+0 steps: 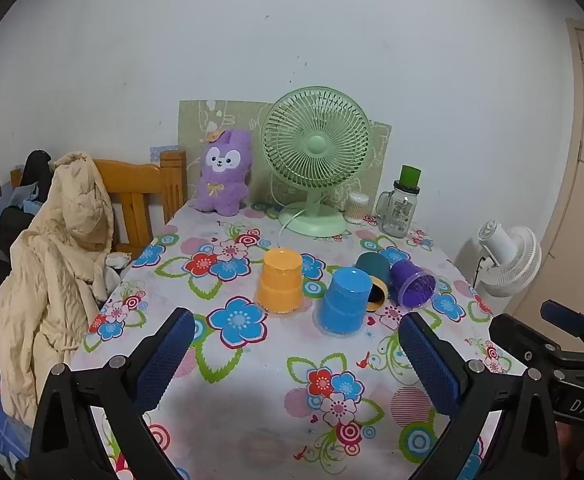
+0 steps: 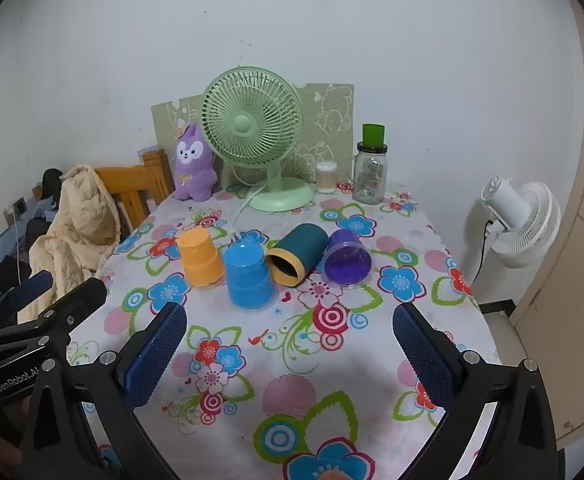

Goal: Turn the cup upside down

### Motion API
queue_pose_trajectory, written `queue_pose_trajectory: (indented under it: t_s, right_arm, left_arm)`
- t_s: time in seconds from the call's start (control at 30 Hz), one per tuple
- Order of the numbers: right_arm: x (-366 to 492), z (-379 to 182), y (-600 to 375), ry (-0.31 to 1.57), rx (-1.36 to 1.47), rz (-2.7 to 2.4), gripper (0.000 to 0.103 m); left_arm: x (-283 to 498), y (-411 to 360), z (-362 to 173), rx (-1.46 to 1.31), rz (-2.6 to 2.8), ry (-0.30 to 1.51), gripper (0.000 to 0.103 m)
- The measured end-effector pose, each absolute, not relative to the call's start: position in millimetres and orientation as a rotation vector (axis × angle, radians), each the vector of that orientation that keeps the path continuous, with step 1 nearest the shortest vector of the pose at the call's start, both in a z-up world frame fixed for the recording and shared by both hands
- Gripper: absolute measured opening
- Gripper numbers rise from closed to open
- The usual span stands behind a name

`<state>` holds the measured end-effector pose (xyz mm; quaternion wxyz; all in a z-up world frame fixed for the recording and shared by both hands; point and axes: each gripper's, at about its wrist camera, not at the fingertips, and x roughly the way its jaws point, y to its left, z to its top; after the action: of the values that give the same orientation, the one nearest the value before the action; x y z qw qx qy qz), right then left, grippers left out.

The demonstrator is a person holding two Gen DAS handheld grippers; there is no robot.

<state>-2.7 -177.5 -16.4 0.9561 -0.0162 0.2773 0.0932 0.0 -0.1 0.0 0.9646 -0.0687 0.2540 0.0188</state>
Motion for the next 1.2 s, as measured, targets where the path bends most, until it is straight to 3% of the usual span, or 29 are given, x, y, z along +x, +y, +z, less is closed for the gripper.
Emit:
queue_pose_trajectory:
  t_s: [1.2]
  right_arm:
    - [-1.5, -19.9, -170.4, 0.599, -0.053, 0.178, 0.103]
  left_arm:
    - [-4.4, 4.2, -6.6, -0.171, 0.035, 0.536, 0.103]
